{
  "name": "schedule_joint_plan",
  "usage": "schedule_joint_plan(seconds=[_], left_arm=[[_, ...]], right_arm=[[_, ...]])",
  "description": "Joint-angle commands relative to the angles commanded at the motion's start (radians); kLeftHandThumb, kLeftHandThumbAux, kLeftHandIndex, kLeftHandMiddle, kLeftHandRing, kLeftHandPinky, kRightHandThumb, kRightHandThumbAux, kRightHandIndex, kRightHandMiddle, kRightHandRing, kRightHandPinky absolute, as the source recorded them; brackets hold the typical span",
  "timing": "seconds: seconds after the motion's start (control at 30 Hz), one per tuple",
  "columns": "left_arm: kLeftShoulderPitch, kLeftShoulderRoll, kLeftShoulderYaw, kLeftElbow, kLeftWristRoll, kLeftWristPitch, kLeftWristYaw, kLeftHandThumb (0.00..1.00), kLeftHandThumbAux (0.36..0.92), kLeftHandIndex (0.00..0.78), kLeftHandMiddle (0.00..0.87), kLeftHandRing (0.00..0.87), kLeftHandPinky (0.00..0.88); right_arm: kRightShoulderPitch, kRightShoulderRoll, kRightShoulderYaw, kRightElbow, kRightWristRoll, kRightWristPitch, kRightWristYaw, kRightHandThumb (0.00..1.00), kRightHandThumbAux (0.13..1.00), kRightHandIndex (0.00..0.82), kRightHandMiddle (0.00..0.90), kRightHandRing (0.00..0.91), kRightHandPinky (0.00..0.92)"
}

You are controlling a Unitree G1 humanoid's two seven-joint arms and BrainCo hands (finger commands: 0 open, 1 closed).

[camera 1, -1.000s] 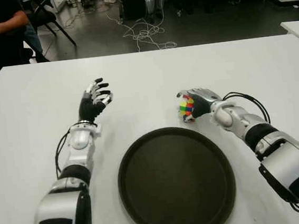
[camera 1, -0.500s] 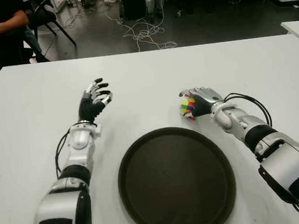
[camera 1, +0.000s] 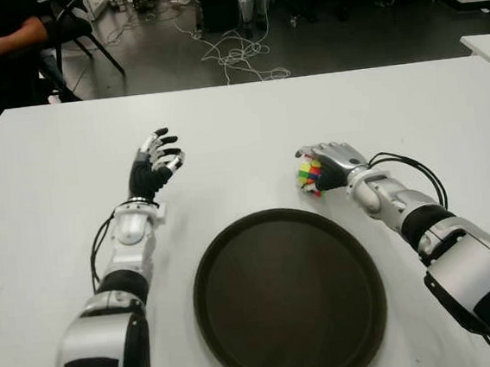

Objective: Pick up the Rubik's Cube and put it in the plate

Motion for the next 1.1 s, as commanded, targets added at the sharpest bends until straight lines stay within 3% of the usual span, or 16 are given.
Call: schedule_joint_plan(seconds=[0.63, 0.77, 0.87, 1.0, 1.1], left_arm=[[0.0, -0.002, 0.0, 0.001, 0.003, 0.003, 0.008, 0.08, 0.776, 0.185, 0.254, 0.276, 0.352], [-0.002, -0.001, -0.001, 0.002, 0.003, 0.005, 0.01, 0.07, 0.776, 0.176, 0.247, 0.275, 0.344], [-0.004, -0.002, 0.001, 0.004, 0.002, 0.003, 0.008, 0.064, 0.774, 0.174, 0.247, 0.275, 0.344], [-0.006, -0.003, 0.004, 0.005, -0.004, 0.003, 0.001, 0.068, 0.773, 0.181, 0.253, 0.28, 0.354], [-0.007, -0.003, 0.004, 0.005, -0.004, 0.007, -0.001, 0.075, 0.774, 0.185, 0.255, 0.281, 0.352]], right_arm=[[-0.003, -0.001, -0.003, -0.006, 0.01, 0.01, -0.007, 0.685, 0.739, 0.417, 0.576, 0.583, 0.581], [-0.006, -0.041, -0.019, -0.084, 0.021, -0.047, -0.029, 0.686, 0.739, 0.417, 0.568, 0.582, 0.581], [0.026, -0.077, -0.042, -0.204, 0.032, -0.1, -0.05, 0.686, 0.739, 0.417, 0.569, 0.586, 0.589], [0.146, -0.159, -0.126, -0.613, 0.069, -0.148, -0.029, 0.687, 0.738, 0.417, 0.595, 0.619, 0.64], [0.2, -0.179, -0.162, -0.753, 0.077, -0.154, -0.026, 0.688, 0.739, 0.417, 0.615, 0.644, 0.678]])
